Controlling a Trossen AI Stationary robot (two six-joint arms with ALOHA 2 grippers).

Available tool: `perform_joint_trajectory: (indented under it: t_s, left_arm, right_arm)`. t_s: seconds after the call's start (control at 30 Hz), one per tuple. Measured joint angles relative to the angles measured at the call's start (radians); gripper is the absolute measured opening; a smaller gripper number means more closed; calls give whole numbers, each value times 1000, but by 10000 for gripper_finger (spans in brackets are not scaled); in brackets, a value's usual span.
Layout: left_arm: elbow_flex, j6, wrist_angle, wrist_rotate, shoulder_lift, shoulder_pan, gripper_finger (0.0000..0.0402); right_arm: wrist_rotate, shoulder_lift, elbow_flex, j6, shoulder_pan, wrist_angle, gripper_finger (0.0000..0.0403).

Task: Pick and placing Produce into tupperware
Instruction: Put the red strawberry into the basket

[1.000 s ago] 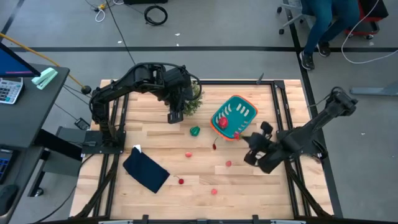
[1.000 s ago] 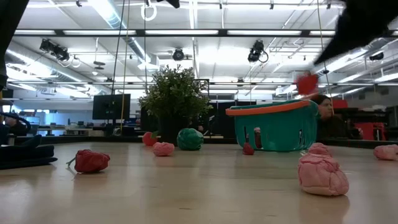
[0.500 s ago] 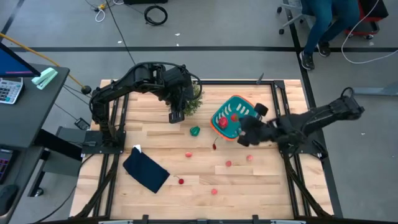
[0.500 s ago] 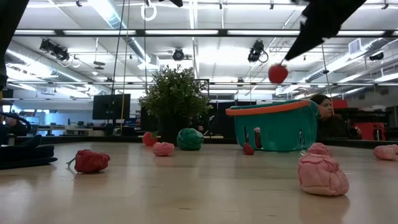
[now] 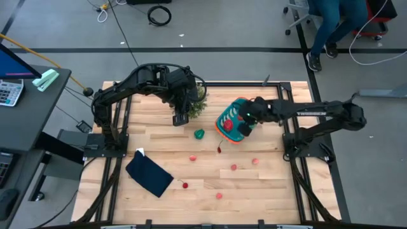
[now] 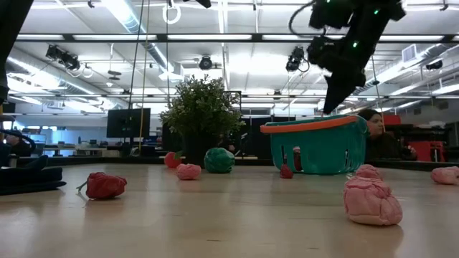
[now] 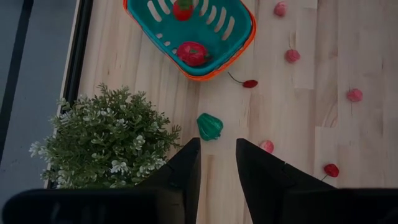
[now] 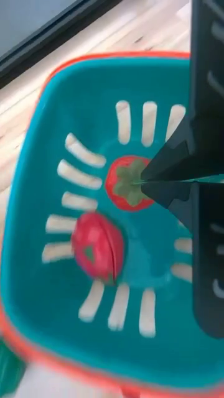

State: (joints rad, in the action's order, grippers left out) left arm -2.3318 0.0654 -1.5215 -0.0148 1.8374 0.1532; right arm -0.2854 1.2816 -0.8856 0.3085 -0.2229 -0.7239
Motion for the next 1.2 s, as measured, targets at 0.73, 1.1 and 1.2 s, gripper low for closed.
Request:
perform_joint_trajectory:
  t_s: [0.73,1.1,1.2]
  left_arm:
    - [0,0,0,0,0,0,107]
    - [0,76,-2,0,4,0,107]
    - [0,77,-8,0,11,7,108]
  right_arm:
    - [85,219,0,-97,-124,98,12]
    - [103,182,0,-78,-124,112,103]
    - [104,182,0,-77,-124,113,125]
